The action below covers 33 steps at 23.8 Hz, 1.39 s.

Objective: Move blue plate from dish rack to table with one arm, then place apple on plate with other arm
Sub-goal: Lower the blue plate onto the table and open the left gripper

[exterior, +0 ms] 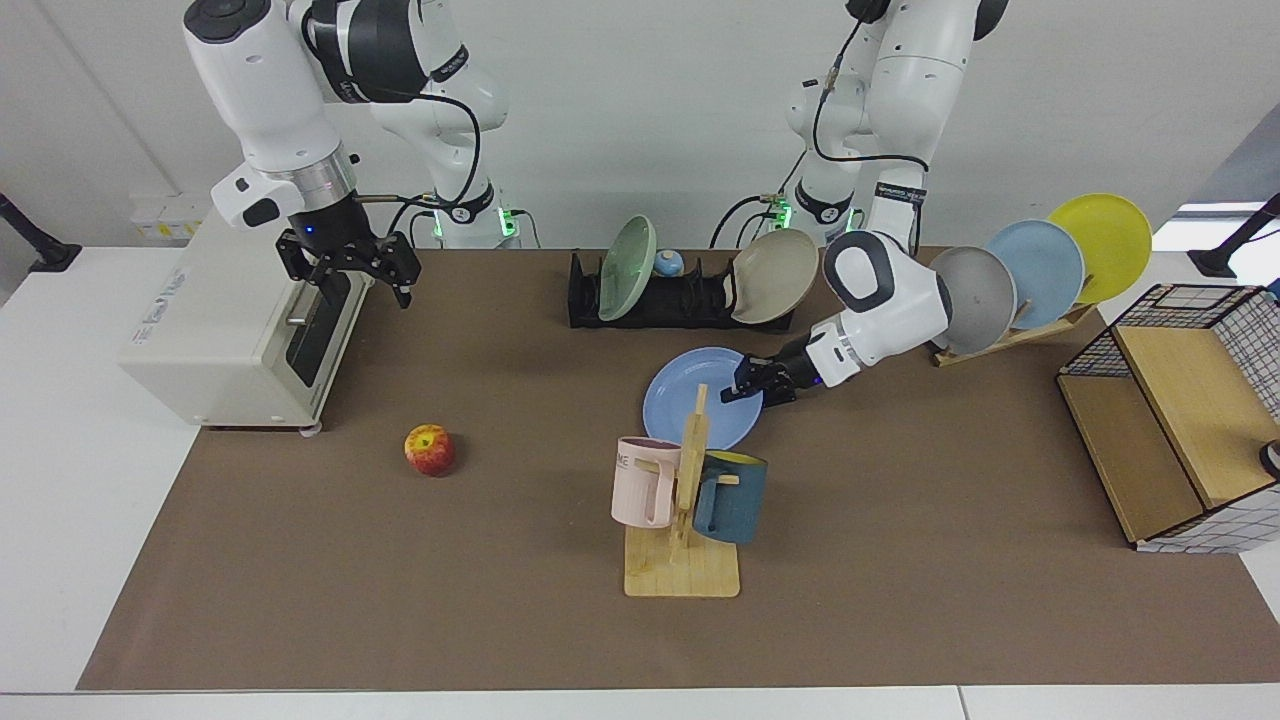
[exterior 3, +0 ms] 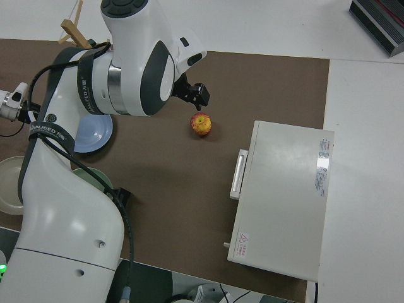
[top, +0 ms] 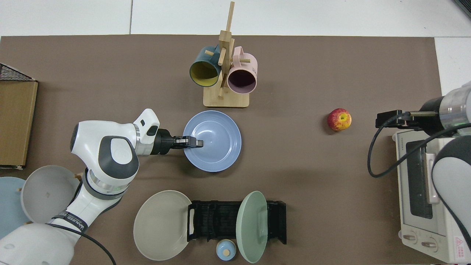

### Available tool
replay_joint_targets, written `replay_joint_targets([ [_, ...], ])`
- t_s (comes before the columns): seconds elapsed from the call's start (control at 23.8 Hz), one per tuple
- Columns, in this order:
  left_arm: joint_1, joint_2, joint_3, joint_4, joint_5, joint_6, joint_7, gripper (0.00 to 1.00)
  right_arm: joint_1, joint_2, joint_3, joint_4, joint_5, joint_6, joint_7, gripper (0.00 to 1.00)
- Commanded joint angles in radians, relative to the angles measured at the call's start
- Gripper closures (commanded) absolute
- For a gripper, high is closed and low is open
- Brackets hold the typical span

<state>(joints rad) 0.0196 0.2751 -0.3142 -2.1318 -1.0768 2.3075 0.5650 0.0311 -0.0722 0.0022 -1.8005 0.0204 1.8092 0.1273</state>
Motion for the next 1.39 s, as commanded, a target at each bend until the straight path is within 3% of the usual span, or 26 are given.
replay_joint_targets([
  [0.0, -0.027, -0.010, 0.009, -0.011, 0.005, 0.024, -0.005, 0.73, -0.016, 0.000, 0.007, -0.002, 0.020, 0.013, -0.017, 0.00],
  [0.08, -0.029, -0.010, 0.009, -0.011, 0.005, 0.024, -0.004, 0.65, -0.016, 0.000, 0.007, -0.002, 0.020, 0.015, -0.017, 0.00],
  [0.17, -0.030, -0.014, 0.009, -0.011, 0.017, 0.026, 0.000, 0.51, -0.016, 0.000, 0.007, -0.002, 0.020, 0.015, -0.017, 0.00],
  [0.25, -0.030, -0.017, 0.009, -0.010, 0.081, 0.026, -0.020, 0.43, -0.016, 0.000, 0.007, -0.002, 0.020, 0.015, -0.017, 0.00],
  [0.46, -0.030, -0.056, 0.010, -0.002, 0.256, 0.010, -0.161, 0.40, -0.016, 0.000, 0.007, -0.002, 0.020, 0.015, -0.017, 0.00],
  [0.67, -0.027, -0.131, 0.017, -0.002, 0.398, -0.042, -0.282, 0.29, -0.016, 0.000, 0.007, -0.002, 0.020, 0.015, -0.017, 0.00],
  [0.84, -0.013, -0.178, 0.029, 0.048, 0.566, -0.169, -0.394, 0.27, -0.016, 0.000, 0.007, -0.002, 0.020, 0.015, -0.017, 0.00],
  [1.05, -0.012, -0.230, 0.040, 0.145, 0.843, -0.284, -0.513, 0.03, -0.016, 0.000, 0.007, -0.002, 0.020, 0.015, -0.017, 0.00],
  [1.35, -0.006, -0.257, 0.040, 0.375, 1.026, -0.611, -0.540, 0.01, -0.016, 0.000, 0.007, -0.002, 0.020, 0.015, -0.017, 0.00],
])
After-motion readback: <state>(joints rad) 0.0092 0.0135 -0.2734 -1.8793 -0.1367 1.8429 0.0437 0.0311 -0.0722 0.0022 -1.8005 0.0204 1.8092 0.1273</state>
